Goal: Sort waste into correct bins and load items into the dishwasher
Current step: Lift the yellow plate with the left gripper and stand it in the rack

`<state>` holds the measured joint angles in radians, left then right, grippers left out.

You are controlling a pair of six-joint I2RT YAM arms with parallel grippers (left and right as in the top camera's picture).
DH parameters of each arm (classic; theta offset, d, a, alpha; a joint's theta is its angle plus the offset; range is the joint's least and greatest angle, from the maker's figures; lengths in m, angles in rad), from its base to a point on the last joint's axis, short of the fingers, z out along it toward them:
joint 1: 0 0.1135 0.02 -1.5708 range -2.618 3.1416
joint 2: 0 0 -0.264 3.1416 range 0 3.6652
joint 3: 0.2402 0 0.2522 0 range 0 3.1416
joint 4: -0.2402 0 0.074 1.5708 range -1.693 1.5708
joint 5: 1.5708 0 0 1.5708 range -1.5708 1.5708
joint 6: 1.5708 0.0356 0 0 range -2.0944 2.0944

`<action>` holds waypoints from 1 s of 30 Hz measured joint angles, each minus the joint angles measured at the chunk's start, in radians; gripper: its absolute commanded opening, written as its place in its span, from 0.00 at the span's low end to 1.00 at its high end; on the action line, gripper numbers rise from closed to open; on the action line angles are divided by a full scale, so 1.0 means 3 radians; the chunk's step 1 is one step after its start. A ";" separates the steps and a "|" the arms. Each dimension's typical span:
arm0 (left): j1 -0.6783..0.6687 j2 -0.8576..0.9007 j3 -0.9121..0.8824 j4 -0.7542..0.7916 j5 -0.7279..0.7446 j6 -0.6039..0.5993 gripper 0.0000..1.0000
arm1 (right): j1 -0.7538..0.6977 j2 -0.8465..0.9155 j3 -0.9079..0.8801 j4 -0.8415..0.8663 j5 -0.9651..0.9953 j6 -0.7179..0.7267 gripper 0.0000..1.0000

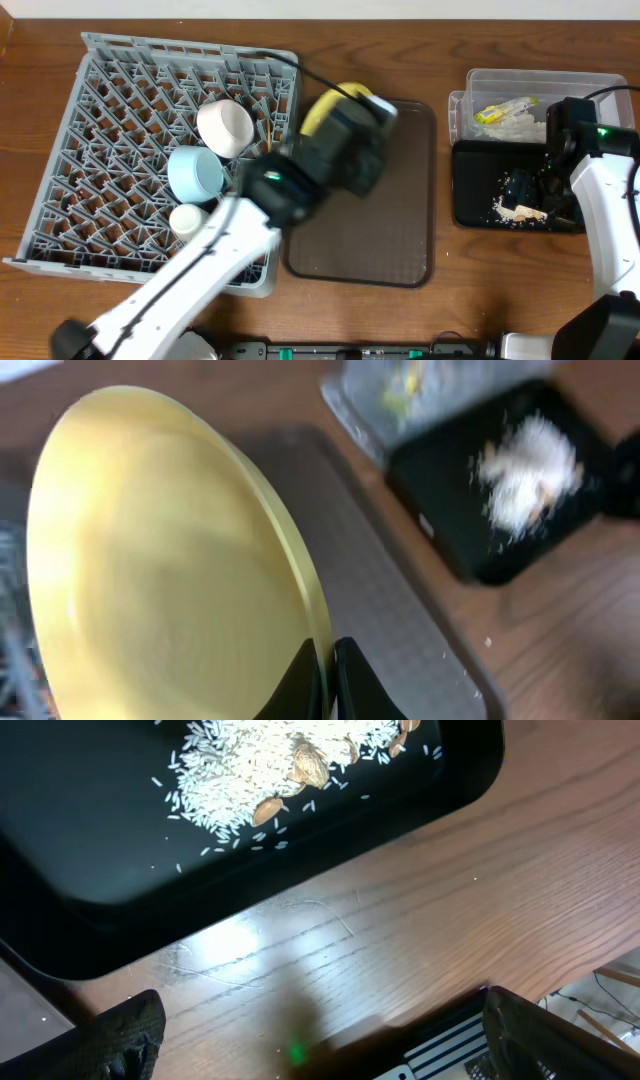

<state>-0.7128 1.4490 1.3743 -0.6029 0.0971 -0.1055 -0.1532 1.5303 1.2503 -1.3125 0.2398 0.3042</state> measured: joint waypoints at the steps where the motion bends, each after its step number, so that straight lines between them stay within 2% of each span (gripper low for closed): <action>1: 0.0112 -0.0062 0.0000 0.0000 0.0086 -0.0001 0.06 | 0.0000 0.0000 0.0000 0.0000 0.0000 0.0000 0.99; 11: 0.1364 -0.0182 0.0000 0.0000 0.1429 -0.0090 0.06 | 0.0000 0.0000 -0.0001 0.0000 -0.0006 0.0000 0.99; 19: 0.1971 0.0202 0.0000 0.0000 0.2425 -0.0122 0.06 | 0.0000 0.0000 -0.0001 -0.0001 -0.0014 0.0000 0.99; 24: 0.2192 0.0519 0.0000 0.0000 0.2716 -0.0184 0.06 | 0.0000 0.0000 0.0000 0.0000 -0.0015 0.0000 0.99; 29: 0.2385 0.0739 0.0000 0.0000 0.2810 -0.0187 0.06 | 0.0000 0.0000 0.0000 0.0000 -0.0015 0.0000 0.99; 30: 0.2421 0.0769 0.0000 0.0000 0.2814 -0.0187 0.11 | 0.0000 0.0000 0.0000 0.0000 -0.0015 0.0000 0.99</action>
<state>0.0135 1.6798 1.3743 -0.6029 0.9413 -0.1616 -0.1532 1.5303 1.2503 -1.3125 0.2352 0.3042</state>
